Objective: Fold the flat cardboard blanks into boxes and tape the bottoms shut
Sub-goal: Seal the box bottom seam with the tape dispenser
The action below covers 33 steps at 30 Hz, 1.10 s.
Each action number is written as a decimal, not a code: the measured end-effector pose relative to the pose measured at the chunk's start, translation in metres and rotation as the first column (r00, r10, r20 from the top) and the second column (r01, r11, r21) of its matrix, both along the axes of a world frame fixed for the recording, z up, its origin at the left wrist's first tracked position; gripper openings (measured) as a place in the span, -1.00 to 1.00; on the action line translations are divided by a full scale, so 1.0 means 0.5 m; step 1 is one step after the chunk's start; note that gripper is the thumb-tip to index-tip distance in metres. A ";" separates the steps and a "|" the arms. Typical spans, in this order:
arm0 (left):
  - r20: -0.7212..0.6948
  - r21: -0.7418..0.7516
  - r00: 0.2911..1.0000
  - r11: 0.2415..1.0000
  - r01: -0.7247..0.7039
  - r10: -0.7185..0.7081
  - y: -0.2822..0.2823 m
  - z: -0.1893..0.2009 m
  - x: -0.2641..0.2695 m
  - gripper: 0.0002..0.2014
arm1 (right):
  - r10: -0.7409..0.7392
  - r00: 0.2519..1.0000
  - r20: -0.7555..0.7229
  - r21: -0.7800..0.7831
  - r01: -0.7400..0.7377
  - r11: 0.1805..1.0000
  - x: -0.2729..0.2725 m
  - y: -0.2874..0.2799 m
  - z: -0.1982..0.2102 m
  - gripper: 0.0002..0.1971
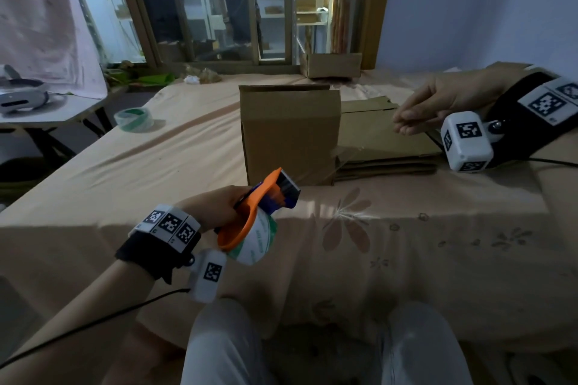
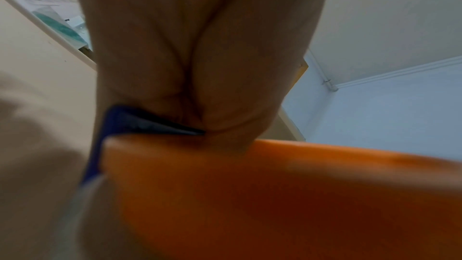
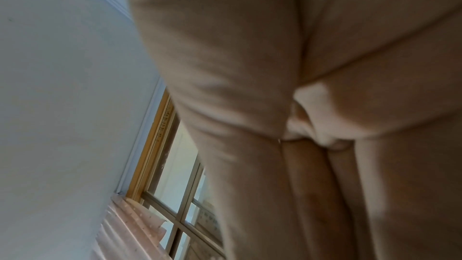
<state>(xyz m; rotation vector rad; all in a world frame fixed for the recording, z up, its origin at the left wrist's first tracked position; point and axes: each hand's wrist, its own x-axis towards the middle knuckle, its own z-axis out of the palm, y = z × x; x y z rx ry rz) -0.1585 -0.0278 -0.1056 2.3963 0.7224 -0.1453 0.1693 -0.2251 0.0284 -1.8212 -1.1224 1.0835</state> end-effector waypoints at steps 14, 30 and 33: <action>0.000 0.148 0.999 0.988 -0.051 0.052 0.014 0.000 0.001 -0.67 | -0.144 0.988 0.047 -0.119 0.149 0.982 -0.027 0.012 -0.046 -0.40; 0.432 0.408 0.901 0.881 -0.238 0.043 0.036 0.206 -0.048 -0.73 | -0.323 0.943 -0.081 0.069 0.329 0.942 -0.044 0.031 -0.045 -0.87; 0.511 0.463 0.859 0.849 -0.255 -0.020 0.042 0.283 -0.036 -0.64 | -0.325 0.932 -0.161 0.102 0.344 0.934 -0.034 0.045 -0.030 -0.91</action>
